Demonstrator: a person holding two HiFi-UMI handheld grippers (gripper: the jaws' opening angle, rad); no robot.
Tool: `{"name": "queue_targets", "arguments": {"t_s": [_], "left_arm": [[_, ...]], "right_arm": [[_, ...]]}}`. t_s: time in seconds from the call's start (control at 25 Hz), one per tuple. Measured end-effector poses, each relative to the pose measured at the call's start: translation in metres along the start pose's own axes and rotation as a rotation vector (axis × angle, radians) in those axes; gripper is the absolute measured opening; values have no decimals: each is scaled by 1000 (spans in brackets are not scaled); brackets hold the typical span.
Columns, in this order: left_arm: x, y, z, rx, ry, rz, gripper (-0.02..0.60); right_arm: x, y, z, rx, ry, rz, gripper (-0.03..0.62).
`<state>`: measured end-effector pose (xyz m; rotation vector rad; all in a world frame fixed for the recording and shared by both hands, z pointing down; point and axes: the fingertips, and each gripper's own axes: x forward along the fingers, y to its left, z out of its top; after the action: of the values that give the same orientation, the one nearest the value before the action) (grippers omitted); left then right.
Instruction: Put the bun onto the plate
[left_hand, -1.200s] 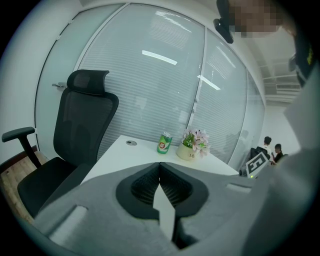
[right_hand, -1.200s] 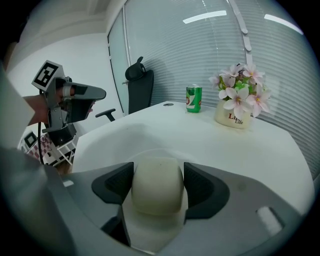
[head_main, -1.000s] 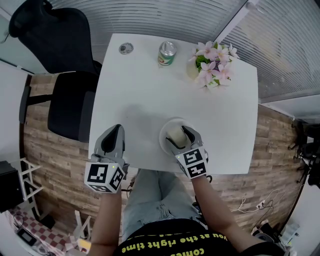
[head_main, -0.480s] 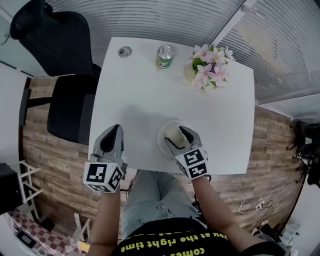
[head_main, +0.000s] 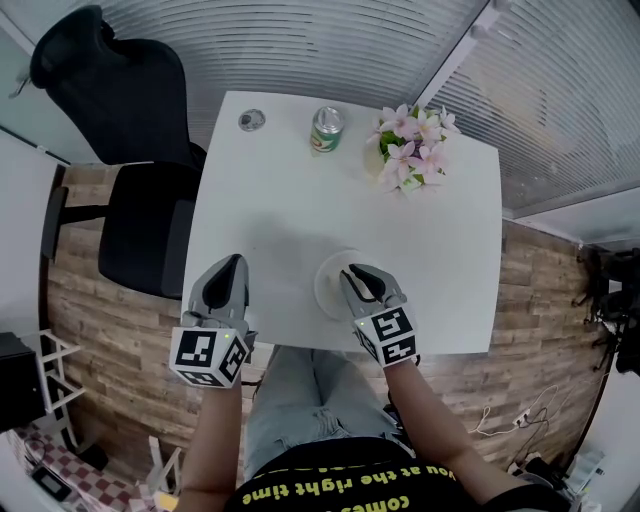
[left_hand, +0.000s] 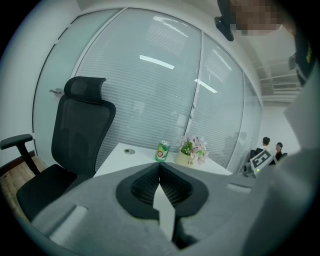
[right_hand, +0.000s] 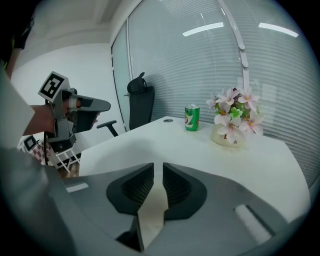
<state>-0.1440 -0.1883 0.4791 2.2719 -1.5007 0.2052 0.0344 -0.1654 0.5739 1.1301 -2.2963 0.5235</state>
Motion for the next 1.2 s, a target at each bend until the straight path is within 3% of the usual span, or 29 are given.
{"name": "queue_targets", "arguments": {"t_s": [0.16,1.2], "left_arm": [[-1,-4,10,8,-14,-4,2],[4,-50,75,83,-126,-66,1]], "right_arm": [[-8,-3,13,7,-37,-10,23],[-86,-68,97,43,-264,-141,8]]}}
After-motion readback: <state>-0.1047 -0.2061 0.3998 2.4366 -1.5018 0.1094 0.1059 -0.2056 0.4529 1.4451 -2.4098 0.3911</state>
